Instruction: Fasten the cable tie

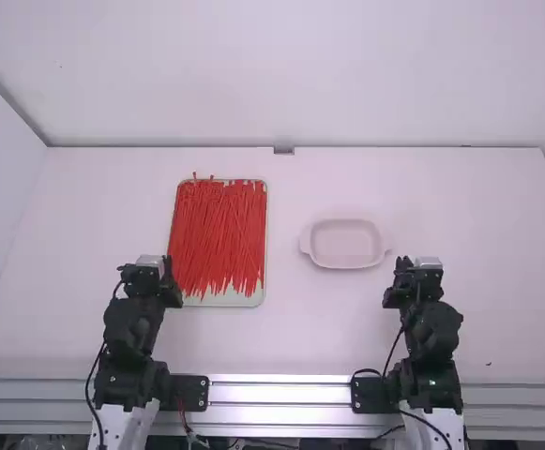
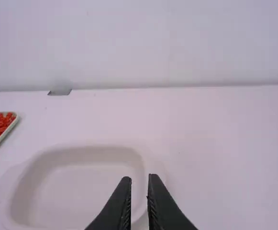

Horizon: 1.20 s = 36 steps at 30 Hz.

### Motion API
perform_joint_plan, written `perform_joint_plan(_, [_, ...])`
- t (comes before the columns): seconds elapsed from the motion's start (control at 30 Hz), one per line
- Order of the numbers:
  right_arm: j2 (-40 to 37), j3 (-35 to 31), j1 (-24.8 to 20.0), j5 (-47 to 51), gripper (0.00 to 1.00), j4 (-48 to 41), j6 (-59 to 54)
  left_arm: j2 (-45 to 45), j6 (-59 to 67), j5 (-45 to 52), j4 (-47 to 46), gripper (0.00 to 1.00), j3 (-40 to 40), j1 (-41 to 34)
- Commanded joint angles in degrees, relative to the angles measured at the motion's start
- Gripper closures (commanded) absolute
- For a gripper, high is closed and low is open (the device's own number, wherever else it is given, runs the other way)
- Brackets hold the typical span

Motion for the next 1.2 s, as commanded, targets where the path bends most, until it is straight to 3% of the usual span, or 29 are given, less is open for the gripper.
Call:
perform_joint_plan(0.0, [2.89,4.0,0.69,-0.13,0.86,-0.66,0.34,2.43,-0.39,1.18,-0.91,0.86,3.64,-0.2])
perform_joint_plan(0.37, [16.72,14.45,4.52,1.33,0.69,-9.28,1.17,15.43,-1.31,2.25,-8.76,0.69,14.44,-0.75])
perform_joint_plan(0.8, [35.81,31.59,10.04,0.03,0.42,-26.46,5.36,35.72,-7.28,5.61,-23.37,0.42,32.87,-1.16])
perform_joint_plan(1.17, [52.7,43.28,10.56,-5.32,0.22,-36.88,6.37,50.05,-9.42,7.8,-34.74,0.22,45.89,-1.55])
